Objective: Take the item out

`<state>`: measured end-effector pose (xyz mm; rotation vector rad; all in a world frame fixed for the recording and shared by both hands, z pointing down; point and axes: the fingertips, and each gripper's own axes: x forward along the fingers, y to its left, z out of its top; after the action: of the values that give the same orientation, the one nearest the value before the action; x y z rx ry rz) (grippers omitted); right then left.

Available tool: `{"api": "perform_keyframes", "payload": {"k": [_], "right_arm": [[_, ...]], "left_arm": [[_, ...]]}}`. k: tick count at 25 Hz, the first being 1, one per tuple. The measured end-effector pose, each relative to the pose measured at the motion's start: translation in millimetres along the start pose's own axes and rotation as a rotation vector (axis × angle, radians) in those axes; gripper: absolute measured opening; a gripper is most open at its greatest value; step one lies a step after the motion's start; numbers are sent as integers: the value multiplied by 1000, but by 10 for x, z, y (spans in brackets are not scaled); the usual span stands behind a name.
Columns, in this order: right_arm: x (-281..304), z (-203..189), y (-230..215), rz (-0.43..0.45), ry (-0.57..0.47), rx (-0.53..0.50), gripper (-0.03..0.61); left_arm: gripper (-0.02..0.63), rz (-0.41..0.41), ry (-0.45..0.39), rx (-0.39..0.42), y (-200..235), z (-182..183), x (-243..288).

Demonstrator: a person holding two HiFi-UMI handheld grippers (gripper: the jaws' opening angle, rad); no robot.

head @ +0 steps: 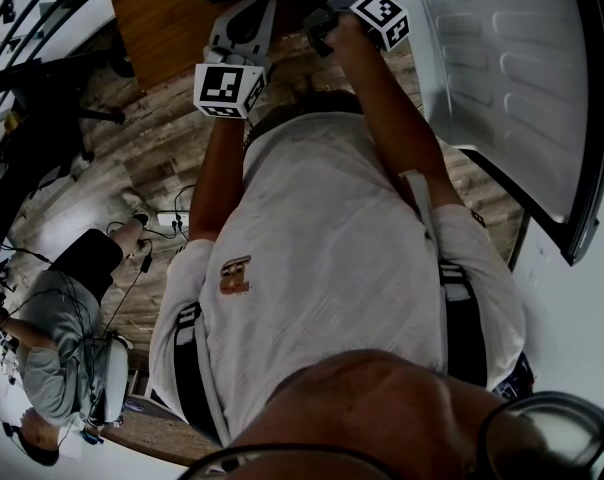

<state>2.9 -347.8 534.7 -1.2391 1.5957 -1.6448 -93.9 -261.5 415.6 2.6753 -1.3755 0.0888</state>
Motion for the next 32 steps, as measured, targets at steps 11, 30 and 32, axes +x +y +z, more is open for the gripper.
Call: {"api": "perform_keyframes", "payload": {"k": [11,30,32], "right_arm": [[-119,-7,55,75,-6,83,40],[-585,-44,861,189,11,98,40],[-638,-29,913,191,11,103,40]], "left_arm": [[18,12,1,1,-3,-22,20],[18,13,-78,26,-78,412,-74],[18,17,-84,25,-100,485,-96]]}}
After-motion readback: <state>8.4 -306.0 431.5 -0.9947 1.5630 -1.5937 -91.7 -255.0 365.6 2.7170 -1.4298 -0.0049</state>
